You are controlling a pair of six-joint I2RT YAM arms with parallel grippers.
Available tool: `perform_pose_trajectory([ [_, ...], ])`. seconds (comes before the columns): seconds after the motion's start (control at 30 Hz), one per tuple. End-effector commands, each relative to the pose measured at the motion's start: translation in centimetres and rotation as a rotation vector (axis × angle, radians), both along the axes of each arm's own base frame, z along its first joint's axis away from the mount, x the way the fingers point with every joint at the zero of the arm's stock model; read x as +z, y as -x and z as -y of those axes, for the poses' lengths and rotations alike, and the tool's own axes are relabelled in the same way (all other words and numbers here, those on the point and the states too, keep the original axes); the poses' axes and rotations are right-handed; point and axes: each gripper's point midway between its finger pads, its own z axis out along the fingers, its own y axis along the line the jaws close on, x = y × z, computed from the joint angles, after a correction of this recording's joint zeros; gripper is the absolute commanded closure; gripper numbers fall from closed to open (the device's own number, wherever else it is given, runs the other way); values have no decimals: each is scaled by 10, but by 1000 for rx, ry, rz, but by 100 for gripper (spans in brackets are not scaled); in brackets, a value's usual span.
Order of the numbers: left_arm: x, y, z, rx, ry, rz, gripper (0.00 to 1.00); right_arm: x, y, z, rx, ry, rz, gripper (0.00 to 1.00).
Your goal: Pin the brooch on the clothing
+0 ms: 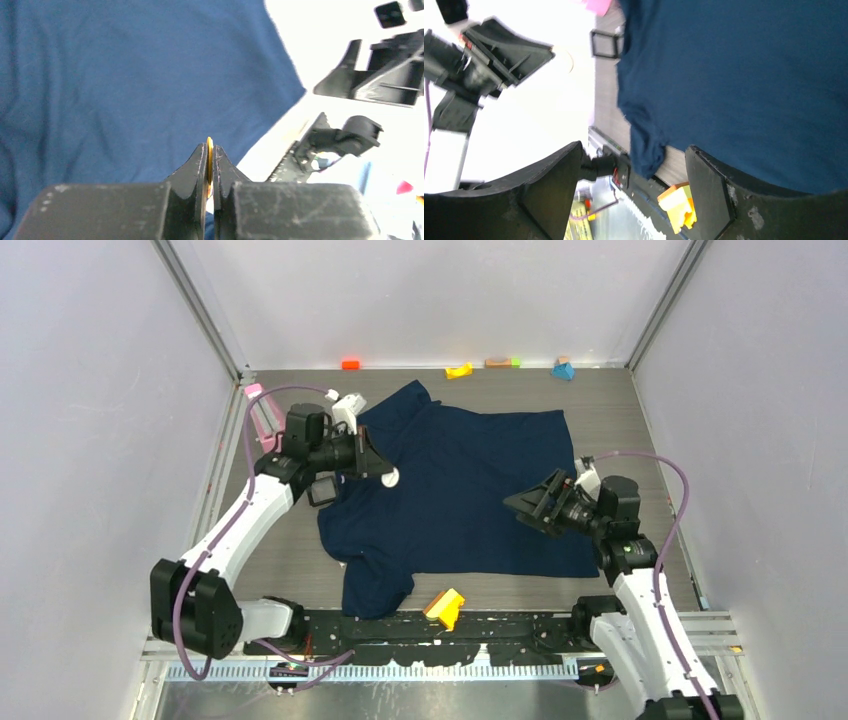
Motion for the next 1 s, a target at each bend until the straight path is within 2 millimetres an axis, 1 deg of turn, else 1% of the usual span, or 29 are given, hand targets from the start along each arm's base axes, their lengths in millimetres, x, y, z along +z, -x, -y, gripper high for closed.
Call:
perform_pose_trajectory([
  [0.0, 69, 28, 31, -192, 276, 128, 100, 83, -9, -37, 83, -119, 267, 21],
  [0.03, 77, 33, 34, -213, 316, 138, 100, 86, -7, -48, 107, -141, 264, 22],
  [0.07, 86, 36, 37, -232, 356, 165, 100, 101, -8, -55, 122, -162, 321, 23],
  [0.1, 92, 40, 38, -245, 389, 177, 100, 103, -6, -67, 147, -181, 313, 24],
  [0.13, 95, 43, 39, -257, 413, 188, 100, 116, -8, -72, 147, -197, 360, 25],
  [0.17, 99, 46, 40, -269, 425, 194, 100, 116, -4, -86, 190, -204, 352, 26],
  [0.2, 100, 48, 41, -278, 428, 194, 100, 128, -5, -92, 191, -216, 388, 27],
  [0.23, 100, 51, 43, -287, 429, 193, 100, 126, 0, -106, 237, -215, 381, 28],
  [0.27, 102, 53, 43, -293, 431, 197, 100, 137, -1, -113, 240, -224, 418, 28],
  [0.3, 103, 55, 44, -302, 434, 201, 100, 133, 3, -126, 277, -219, 414, 30],
  [0.33, 104, 57, 45, -310, 436, 205, 100, 142, 2, -132, 281, -223, 446, 31],
  [0.37, 106, 59, 45, -319, 439, 210, 100, 140, 5, -144, 312, -225, 445, 33],
  [0.4, 107, 61, 46, -325, 442, 214, 100, 140, 2, -150, 315, -219, 448, 34],
  [0.43, 109, 63, 46, -332, 445, 219, 100, 144, 5, -157, 333, -229, 460, 36],
  [0.53, 112, 68, 48, -349, 454, 223, 100, 147, 2, -167, 344, -237, 472, 41],
  [0.73, 116, 74, 50, -375, 470, 229, 100, 146, -2, -173, 346, -237, 478, 50],
  [0.87, 115, 76, 53, -383, 472, 220, 100, 146, 0, -179, 369, -243, 489, 54],
  [0.97, 113, 77, 55, -391, 472, 212, 100, 149, 0, -185, 393, -241, 503, 59],
])
